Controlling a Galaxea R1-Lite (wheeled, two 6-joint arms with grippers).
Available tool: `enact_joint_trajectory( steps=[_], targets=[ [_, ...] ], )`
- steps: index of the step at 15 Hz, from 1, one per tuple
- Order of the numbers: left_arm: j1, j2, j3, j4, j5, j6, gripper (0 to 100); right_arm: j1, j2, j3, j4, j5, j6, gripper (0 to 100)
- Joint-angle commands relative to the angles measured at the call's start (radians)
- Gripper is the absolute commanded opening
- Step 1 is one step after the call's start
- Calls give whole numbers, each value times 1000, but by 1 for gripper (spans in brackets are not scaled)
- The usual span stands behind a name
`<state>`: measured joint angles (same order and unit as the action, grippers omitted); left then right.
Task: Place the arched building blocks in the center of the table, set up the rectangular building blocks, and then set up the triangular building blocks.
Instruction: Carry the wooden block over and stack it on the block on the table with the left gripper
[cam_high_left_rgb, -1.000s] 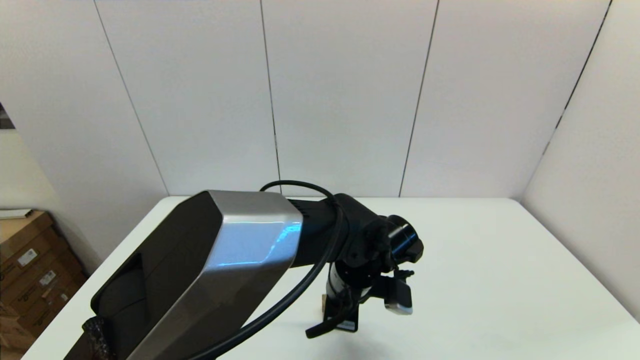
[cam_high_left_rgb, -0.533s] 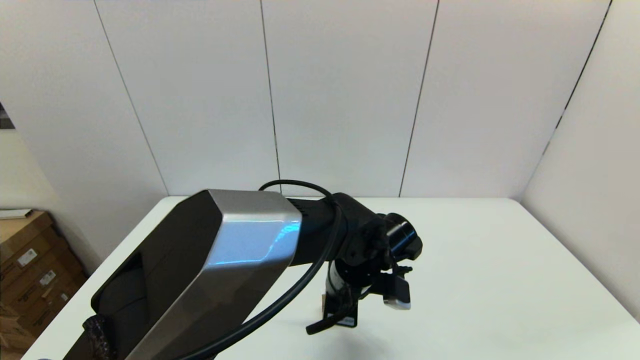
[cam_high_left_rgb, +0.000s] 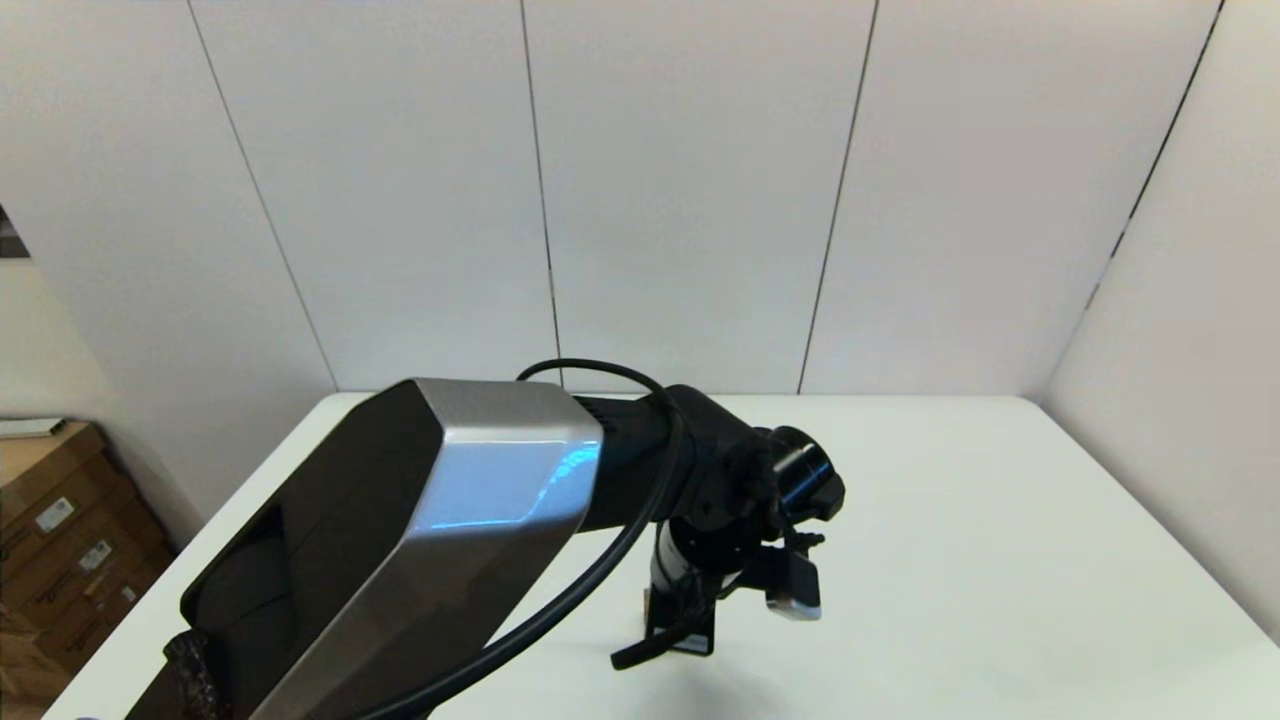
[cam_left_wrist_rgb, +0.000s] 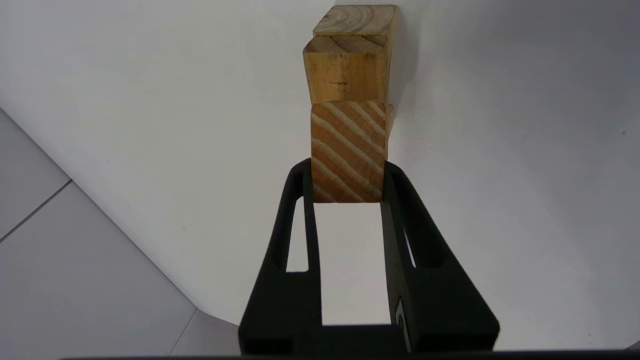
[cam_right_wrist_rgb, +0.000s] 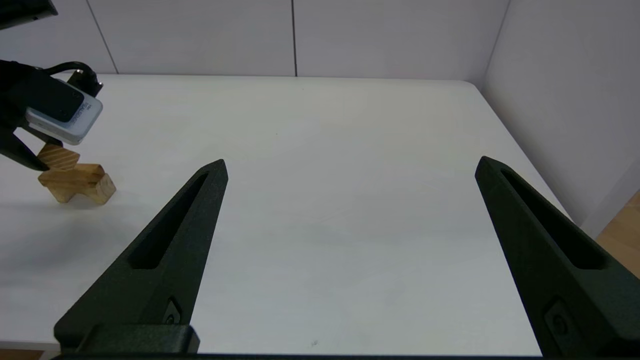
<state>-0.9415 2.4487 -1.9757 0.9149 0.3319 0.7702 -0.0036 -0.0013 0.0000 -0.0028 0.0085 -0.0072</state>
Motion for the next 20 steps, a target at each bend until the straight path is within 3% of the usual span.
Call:
enact_joint_trajectory(
  steps=[1,20],
  targets=[
    [0,3,0,10,2,4,0,1,0,0,0,1,0,100],
    [0,9,0,4,2,3,0,1,0,0,0,1,0,100]
  ],
)
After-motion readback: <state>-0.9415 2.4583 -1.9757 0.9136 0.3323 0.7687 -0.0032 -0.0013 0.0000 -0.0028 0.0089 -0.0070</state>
